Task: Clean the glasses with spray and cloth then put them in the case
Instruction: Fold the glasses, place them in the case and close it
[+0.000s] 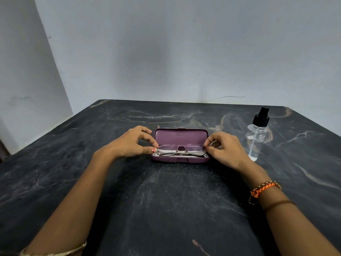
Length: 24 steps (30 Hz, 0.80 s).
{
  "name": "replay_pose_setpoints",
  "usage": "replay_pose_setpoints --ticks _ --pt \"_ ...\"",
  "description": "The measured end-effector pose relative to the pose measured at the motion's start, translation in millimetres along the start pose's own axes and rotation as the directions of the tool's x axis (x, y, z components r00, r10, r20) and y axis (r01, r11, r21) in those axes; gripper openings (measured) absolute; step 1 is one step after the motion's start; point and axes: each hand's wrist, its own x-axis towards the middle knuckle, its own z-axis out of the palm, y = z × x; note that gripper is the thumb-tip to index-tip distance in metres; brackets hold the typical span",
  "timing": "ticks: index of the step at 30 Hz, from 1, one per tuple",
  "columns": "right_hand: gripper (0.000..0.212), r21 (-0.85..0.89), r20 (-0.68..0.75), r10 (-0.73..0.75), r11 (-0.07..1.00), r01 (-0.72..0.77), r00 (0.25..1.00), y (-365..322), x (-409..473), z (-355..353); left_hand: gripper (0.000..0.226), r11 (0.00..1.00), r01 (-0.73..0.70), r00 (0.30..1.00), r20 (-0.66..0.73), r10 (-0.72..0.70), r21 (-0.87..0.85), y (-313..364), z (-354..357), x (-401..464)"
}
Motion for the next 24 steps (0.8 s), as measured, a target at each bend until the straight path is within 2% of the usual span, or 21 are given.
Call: replay_pose_setpoints --ticks 7,17,20,24 --pt "0.015 0.112 -0.049 -0.021 0.993 0.026 0.999 6.0 0.6 4.2 0.019 1.000 -0.023 1.000 0.004 0.023 0.000 -1.5 -0.1 0.1" --pt "0.108 0.021 0.100 -0.043 0.999 0.041 0.994 1.0 -4.8 8.6 0.017 1.000 -0.022 1.000 0.004 0.022 -0.003 -0.8 0.4 0.5" --pt "0.120 0.005 0.120 -0.033 0.999 0.032 0.992 -0.2 -4.9 8.1 0.017 1.000 -0.020 1.000 0.007 0.020 0.001 -1.4 0.5 1.1" --pt "0.117 -0.029 0.160 -0.030 0.999 0.035 0.987 3.1 -2.9 12.0 0.016 1.000 -0.017 1.000 0.001 0.017 -0.002 -2.6 1.2 2.2"
